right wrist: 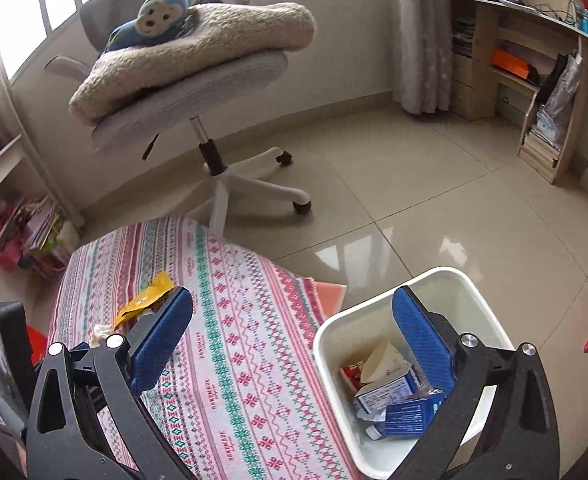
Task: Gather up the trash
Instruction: 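Grasp the crumpled white tissue with the left gripper and lift it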
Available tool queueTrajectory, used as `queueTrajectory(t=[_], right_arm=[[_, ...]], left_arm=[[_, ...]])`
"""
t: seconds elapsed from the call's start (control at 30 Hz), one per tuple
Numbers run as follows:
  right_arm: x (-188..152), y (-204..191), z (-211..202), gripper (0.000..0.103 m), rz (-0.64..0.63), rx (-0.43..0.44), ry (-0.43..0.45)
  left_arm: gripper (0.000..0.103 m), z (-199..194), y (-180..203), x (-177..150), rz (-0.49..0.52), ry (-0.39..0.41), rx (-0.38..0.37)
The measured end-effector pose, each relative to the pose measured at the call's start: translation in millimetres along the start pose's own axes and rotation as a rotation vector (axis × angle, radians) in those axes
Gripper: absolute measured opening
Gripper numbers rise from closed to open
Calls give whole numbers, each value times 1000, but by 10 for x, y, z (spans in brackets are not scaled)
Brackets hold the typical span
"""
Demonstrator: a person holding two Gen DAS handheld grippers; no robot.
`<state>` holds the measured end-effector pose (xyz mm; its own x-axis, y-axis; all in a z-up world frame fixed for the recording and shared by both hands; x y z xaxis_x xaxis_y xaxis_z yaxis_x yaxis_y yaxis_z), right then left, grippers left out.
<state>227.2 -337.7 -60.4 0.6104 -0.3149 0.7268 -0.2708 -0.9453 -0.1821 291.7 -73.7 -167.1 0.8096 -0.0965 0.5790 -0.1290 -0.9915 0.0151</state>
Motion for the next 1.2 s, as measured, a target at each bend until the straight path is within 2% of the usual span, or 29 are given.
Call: queueTrajectory(t=[0.1, 0.17, 0.3, 0.4, 0.47, 0.63, 0.83, 0.87, 0.93, 1.0, 1.1, 1.2], right_arm=[[-52, -249, 84, 96, -25, 30, -27], [-69, -383, 136, 96, -36, 48, -42], [-100, -607, 228, 96, -54, 73, -67], [-134, -733, 278, 96, -55, 96, -85], [-131, -787, 294, 96, -59, 107, -90], [-110, -820, 324, 96, -65, 114, -101], [-142, -820, 381, 96, -67, 106, -126], [-150, -826, 391, 96, -68, 106, -130], [-164, -854, 399, 96, -78, 108, -131], [-194, -879, 427, 96, -97, 99, -136], [-308, -975, 480, 96, -130, 128, -168], [-517, -1205, 532, 96, -252, 167, -191]], left_arm=[[68, 172, -447, -54, -153, -93, -70], [68, 256, -704, -85, -248, -139, -86], [67, 337, -1009, -89, -393, -161, -114], [66, 400, -1063, -81, -470, -168, -132], [63, 458, -1091, -68, -476, -166, -104], [63, 638, -1044, -90, -340, -230, -36], [63, 832, -1026, -88, -247, -238, 3], [58, 852, -1022, -91, -235, -235, 7], [43, 876, -1039, -109, -221, -230, 18], [24, 803, -1078, -139, -253, -217, -2], [25, 569, -1234, -219, -299, -190, -1], [25, 163, -1381, -331, -355, -142, -26]])
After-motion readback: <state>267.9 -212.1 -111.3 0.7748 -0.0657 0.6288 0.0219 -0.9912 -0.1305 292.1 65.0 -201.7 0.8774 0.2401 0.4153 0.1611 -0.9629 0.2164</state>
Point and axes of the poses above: each gripper's, at about its wrist camera, not at the fingertips, and z roughly the way its jaws point, y to its right, x to its top, the point moved 8 cm from there along z, roughly the way its jaws point, and after that the axes turned 4 degrees about y, right-handed, at the moved point
